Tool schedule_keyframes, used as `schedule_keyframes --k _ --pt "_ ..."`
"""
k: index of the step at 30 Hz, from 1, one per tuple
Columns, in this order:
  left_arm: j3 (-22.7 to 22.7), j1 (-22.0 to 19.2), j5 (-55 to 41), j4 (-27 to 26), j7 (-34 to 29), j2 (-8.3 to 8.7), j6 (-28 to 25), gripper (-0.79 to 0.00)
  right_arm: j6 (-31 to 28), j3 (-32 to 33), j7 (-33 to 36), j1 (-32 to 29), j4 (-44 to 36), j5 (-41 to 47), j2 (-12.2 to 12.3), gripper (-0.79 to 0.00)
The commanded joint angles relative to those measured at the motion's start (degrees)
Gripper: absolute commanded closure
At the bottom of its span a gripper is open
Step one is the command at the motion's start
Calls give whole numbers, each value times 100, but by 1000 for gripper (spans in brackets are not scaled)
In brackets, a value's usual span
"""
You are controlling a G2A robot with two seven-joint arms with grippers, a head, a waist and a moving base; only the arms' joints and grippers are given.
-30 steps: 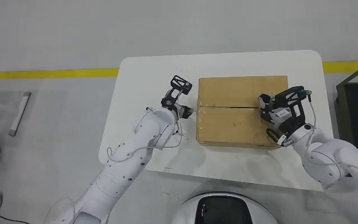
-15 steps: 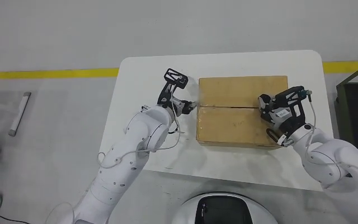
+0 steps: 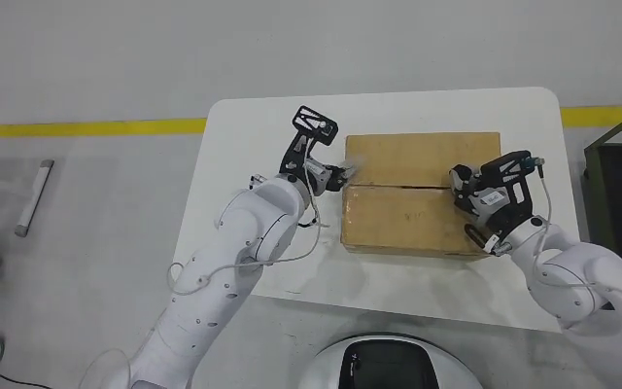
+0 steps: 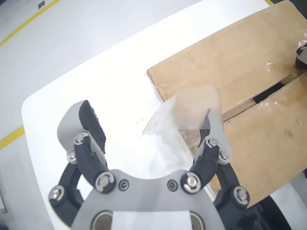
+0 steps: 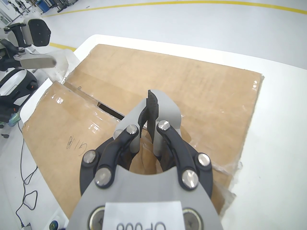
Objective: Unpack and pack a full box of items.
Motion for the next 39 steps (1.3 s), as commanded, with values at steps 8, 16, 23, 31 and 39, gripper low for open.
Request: schedule_keyframes --k 8,16,23,31,39 --pt "322 -306 162 -7 -236 -182 26 -785 -35 43 -10 46 68 234 -58 0" --pt "720 -663 396 162 -301 -385 -143 -785 110 632 74 -12 -136 840 -77 0" --pt "1045 -957 452 446 -284 -610 -151 -785 201 1602 169 -147 -55 1544 -69 0" --pt "1496 -1254 445 854 -271 -941 -2 -785 -137 2227 435 -391 394 1949 -55 0" --pt "1862 -1463 353 1266 -185 -1317 304 -785 -614 2682 489 -625 717 2064 -43 0"
